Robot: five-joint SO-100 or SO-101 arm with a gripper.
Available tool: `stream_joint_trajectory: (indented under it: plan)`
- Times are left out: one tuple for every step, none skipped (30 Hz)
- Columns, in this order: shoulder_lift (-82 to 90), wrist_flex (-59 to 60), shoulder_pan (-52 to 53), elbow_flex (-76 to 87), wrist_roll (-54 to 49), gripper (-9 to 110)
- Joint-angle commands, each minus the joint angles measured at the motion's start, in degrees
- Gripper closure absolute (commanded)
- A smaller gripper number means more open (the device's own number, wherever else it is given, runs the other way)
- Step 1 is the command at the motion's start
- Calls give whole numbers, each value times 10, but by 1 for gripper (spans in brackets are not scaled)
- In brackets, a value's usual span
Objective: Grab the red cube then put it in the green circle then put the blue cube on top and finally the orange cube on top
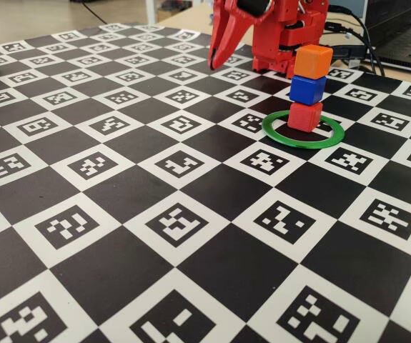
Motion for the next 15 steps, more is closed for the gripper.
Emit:
stream_joint_trajectory:
  plan:
    - [49,23,4,20,-19,107]
    - [61,31,4,30,-21,107]
    - [72,39,5,40,-25,107]
    - [80,45,6,49,-37,107]
    - [83,47,6,56,-57,107]
    - [83,45,7,63,-74,107]
    - [83,43,7,67,-84,107]
    - [83,47,6,68,-91,107]
    - [83,54,4,68,-101,107]
    - [83,58,2,68,-107,107]
    - [83,66,-3,68,-112,107]
    - [83,77,-8,68,-119,107]
    - [83,88,-14,68,-123,107]
    - [83,88,-16,68,-122,107]
    - [83,88,-18,68,-122,107]
